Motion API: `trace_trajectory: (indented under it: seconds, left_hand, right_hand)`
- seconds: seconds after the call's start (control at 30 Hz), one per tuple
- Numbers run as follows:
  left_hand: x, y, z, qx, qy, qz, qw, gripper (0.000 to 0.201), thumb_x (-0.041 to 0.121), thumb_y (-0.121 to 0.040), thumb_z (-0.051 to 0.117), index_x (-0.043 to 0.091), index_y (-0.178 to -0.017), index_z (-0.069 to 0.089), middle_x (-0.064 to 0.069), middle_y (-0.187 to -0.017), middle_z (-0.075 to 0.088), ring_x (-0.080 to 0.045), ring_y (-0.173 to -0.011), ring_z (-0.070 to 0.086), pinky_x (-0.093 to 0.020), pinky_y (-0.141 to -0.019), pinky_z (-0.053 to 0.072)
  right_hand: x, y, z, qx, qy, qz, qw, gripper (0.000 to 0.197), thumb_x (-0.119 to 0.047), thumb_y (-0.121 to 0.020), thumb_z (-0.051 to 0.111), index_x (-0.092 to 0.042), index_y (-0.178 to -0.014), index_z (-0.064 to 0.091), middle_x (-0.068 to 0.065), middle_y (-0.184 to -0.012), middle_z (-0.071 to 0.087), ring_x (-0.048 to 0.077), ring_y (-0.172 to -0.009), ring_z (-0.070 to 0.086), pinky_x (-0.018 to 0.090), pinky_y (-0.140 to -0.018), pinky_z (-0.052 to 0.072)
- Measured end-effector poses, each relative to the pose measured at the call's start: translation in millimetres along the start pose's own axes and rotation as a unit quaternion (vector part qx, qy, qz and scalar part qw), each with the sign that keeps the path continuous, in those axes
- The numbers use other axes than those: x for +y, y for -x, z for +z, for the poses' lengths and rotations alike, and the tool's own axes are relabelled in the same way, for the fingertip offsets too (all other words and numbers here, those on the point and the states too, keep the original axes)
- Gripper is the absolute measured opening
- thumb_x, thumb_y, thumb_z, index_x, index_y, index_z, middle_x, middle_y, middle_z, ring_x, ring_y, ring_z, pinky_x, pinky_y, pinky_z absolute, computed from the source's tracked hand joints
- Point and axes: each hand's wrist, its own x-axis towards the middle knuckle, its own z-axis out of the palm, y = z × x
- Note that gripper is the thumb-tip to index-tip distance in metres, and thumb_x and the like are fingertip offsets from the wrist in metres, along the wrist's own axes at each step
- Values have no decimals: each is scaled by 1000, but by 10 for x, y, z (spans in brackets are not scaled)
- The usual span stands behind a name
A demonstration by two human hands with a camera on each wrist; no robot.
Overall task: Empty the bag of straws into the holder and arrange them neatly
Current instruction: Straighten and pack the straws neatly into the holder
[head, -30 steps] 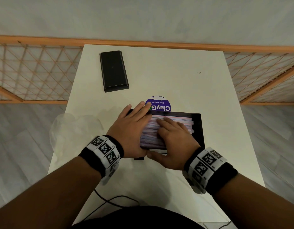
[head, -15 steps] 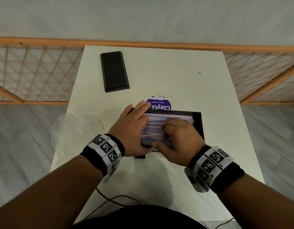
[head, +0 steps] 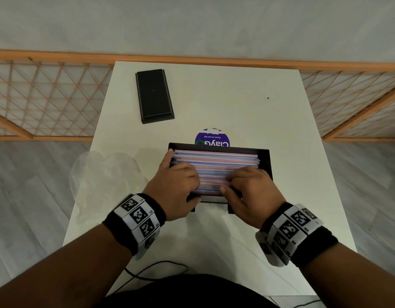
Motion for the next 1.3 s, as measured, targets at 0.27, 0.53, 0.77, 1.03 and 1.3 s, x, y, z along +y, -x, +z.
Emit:
trace_trajectory:
  seconds: [0.27, 0.53, 0.77, 1.03, 1.3]
  left_hand:
    - [-38, -45, -108, -61, -46, -112, 991, 81, 74, -60, 69, 16, -117, 61, -1, -130, 62, -25, -137, 46, -70, -114, 12]
    - [-64, -34, -90, -74, -125, -97, 985, 73, 79, -69, 45, 17, -91, 75, 1, -105, 74, -26, -126, 58, -71, -112, 3]
    - [-47, -9, -51, -18, -71, -26, 997, 48, 59, -74, 60, 19, -95, 76, -1, -111, 75, -26, -119, 65, -65, -114, 9]
    - [-32, 6, 34, 57, -27, 42, 997, 28, 41, -81, 61, 21, -71, 77, 11, -83, 75, -17, -96, 71, -68, -114, 21]
    - [-42, -29, -133, 187, 165, -147, 957, 31, 35, -83, 61, 9, -97, 70, -2, -102, 69, -19, -98, 61, -49, -101, 46]
  right_hand:
    - [-115, 16, -6, -72, 56, 19, 996, 67, -71, -77, 52, -16, -113, 66, 5, -134, 61, 31, -126, 54, 48, -102, 44]
    - [-164, -141, -44, -168, 99, 61, 979, 98, -82, -75, 32, -17, -149, 36, 4, -162, 28, 25, -152, 18, 51, -121, 17]
    - [-171, -195, -33, -176, 89, 62, 978, 105, -88, -72, 22, -20, -152, 29, 1, -166, 16, 21, -154, 8, 52, -122, 8]
    - [-110, -235, -37, -162, 46, 49, 984, 104, -87, -69, 32, -19, -148, 37, 1, -161, 29, 20, -151, 21, 52, -121, 15]
    - [18, -65, -215, 27, -2, 74, 997, 61, -58, -81, 55, -13, -123, 61, 9, -131, 60, 33, -125, 53, 54, -103, 42]
